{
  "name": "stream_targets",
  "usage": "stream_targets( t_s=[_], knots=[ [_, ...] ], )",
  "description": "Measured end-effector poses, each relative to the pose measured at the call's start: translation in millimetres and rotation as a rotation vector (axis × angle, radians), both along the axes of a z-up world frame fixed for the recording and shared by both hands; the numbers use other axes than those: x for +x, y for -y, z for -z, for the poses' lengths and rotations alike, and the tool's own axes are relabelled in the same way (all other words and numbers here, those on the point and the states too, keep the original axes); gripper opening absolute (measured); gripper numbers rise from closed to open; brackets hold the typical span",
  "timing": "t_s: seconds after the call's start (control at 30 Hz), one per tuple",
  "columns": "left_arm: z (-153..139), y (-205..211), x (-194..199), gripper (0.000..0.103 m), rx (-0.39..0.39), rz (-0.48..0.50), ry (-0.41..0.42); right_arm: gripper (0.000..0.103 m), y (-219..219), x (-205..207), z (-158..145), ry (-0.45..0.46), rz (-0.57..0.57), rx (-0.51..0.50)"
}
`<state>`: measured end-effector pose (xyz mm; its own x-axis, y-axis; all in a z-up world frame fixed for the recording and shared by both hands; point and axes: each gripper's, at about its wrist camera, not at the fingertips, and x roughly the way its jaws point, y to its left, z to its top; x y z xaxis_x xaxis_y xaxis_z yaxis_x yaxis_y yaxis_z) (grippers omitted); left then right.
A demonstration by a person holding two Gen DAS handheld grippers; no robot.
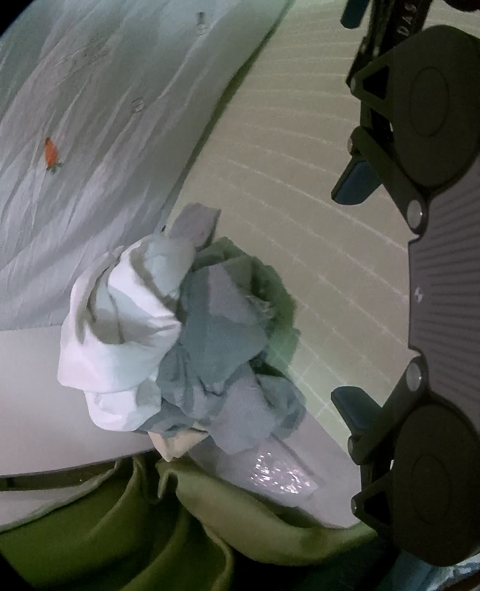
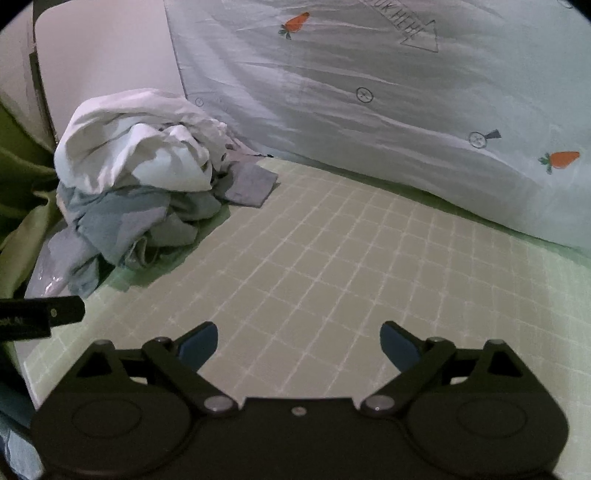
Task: Fold clothes
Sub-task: 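Grasp the white shirt with both grippers and lift it from the pile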
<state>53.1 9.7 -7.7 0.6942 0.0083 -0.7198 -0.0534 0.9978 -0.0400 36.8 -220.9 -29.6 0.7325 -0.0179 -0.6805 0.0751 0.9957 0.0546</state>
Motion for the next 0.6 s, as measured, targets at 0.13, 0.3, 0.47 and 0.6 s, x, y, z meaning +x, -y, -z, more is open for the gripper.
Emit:
stream_targets(
  t_s=[0.13,0.3,0.47,0.6],
  knots=[
    [-10,-13,33,0.103,-0.034,-0.024,0.037,0.091,-7,35,0,0.003,-0.005,-0.013],
    [-24,-38,89,0.096,-0.063,-0.103,0.085,0.087,-18,98,-6,0.019,-0.029,0.001],
    [-30,-68,147,0.07,-0.123,-0.199,0.107,0.08,-34,178,-14,0.056,-0.077,-0.006],
    [-24,-87,179,0.047,-0.2,-0.224,0.078,0.06,-54,246,-13,0.061,-0.138,-0.033]
  ],
)
